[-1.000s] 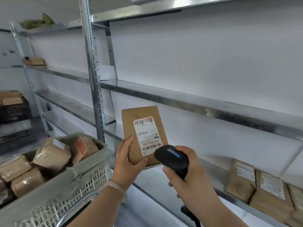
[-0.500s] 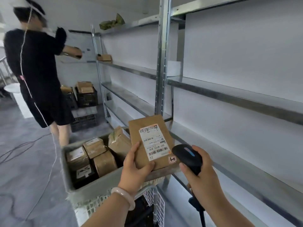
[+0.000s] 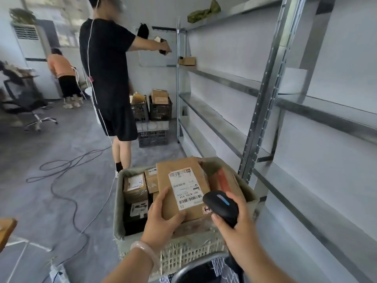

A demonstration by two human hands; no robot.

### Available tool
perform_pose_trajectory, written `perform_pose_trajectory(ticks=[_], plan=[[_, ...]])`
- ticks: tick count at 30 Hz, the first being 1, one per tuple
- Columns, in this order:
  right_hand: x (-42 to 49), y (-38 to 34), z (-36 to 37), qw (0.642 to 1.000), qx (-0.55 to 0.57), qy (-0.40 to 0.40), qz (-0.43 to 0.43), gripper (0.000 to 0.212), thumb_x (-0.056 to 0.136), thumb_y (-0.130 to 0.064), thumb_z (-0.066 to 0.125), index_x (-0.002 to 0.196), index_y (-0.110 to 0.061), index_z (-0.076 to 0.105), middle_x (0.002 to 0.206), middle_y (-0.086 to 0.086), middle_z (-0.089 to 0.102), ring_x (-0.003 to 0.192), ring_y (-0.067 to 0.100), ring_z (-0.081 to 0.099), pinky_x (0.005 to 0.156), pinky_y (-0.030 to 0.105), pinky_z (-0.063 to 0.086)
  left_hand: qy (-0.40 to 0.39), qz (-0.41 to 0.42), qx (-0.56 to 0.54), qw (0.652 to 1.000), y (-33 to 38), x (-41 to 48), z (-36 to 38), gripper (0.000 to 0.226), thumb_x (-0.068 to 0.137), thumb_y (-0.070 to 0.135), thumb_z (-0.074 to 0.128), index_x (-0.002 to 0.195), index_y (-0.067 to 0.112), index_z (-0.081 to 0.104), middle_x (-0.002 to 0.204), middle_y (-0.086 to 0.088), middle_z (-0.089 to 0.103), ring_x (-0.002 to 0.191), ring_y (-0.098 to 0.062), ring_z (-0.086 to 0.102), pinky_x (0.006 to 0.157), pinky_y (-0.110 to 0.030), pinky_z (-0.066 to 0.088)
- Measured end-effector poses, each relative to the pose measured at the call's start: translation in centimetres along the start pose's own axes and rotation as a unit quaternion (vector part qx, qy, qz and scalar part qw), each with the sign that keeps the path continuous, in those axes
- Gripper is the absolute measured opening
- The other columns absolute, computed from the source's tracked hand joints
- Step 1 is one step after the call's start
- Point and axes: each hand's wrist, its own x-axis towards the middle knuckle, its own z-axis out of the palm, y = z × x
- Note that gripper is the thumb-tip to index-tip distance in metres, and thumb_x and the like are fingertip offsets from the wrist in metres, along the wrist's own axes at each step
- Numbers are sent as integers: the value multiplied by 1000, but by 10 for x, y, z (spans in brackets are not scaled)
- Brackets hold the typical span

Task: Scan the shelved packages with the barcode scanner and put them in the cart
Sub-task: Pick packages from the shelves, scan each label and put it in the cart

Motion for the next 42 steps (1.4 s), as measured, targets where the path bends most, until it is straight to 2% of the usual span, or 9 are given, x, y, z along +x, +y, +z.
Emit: perform_pose_trajectory(ticks=[10, 16, 18, 21, 25, 30, 35, 39, 42], plan=[[95, 24, 86, 989, 29, -147, 19, 58, 82, -34, 75, 118, -60, 38, 116, -19, 55, 85, 17, 67, 78, 43, 59, 123, -73, 26, 989, -31, 49, -60, 79, 54, 50, 81, 123, 64, 45, 138, 10, 49, 123, -17, 54, 97, -46, 53], [114, 36, 150, 984, 15, -170, 55, 58, 83, -39, 73, 116, -65, 34, 118, -25, 51, 95, 13, 66, 81, 39, 59, 71, -137, 70, 986, -62, 82, -111, 73, 83, 11, 76, 130, 50, 36, 135, 4, 48, 116, -17, 56, 89, -35, 57], [112, 41, 167, 982, 0, -173, 76, 57, 83, -39, 73, 115, -64, 33, 117, -24, 52, 92, 10, 65, 82, 31, 58, 33, -178, 140, 973, -73, 91, -125, 81, 77, 29, 80, 130, 59, 26, 133, 3, 48, 112, -17, 57, 82, -33, 59], [102, 49, 182, 979, -24, -177, 94, 57, 83, -36, 74, 117, -57, 33, 114, -27, 52, 94, -8, 60, 77, 7, 47, -45, -214, 343, 914, -108, 104, -143, 92, 56, 73, 59, 125, 76, -3, 141, 4, 44, 124, -27, 49, 101, -44, 48], [89, 56, 195, 976, -60, -188, 95, 59, 83, -38, 73, 119, -59, 30, 116, -29, 51, 101, -12, 58, 79, 4, 44, -81, -181, 475, 857, -106, 97, -142, 96, 74, 72, 54, 146, 56, -9, 163, 5, 3, 149, -27, 12, 119, -46, 25], [78, 44, 184, 988, -36, -118, 89, 60, 85, -30, 73, 123, -54, 34, 124, -29, 49, 107, -15, 54, 82, 4, 44, -77, -132, 479, 864, -86, 100, -135, 100, 82, 61, 63, 148, 52, -11, 163, 2, -16, 152, -27, 1, 121, -46, 14], [62, 24, 133, 997, -19, 16, 73, 62, 84, -28, 74, 121, -57, 34, 121, -32, 46, 105, -20, 51, 79, 2, 43, -86, 43, 456, 885, -45, 109, -90, 91, 88, 51, 61, 148, 50, -6, 164, 4, -13, 152, -20, -7, 123, -40, 3], [35, 16, 74, 989, -25, 127, 68, 67, 82, -28, 76, 116, -68, 33, 120, -19, 56, 101, 0, 63, 84, 20, 53, -169, 151, 465, 856, -4, 95, -21, 84, 90, 57, 54, 152, 46, -1, 164, 7, -7, 151, -18, -10, 123, -41, -5], [-1, 19, 24, 977, -34, 199, 68, 72, 83, -20, 76, 110, -72, 33, 117, -15, 60, 84, 7, 67, 74, 24, 56, -237, 202, 454, 835, 22, 65, 39, 82, 91, 57, 53, 154, 44, 1, 165, 7, -4, 152, -18, -8, 123, -44, -7]])
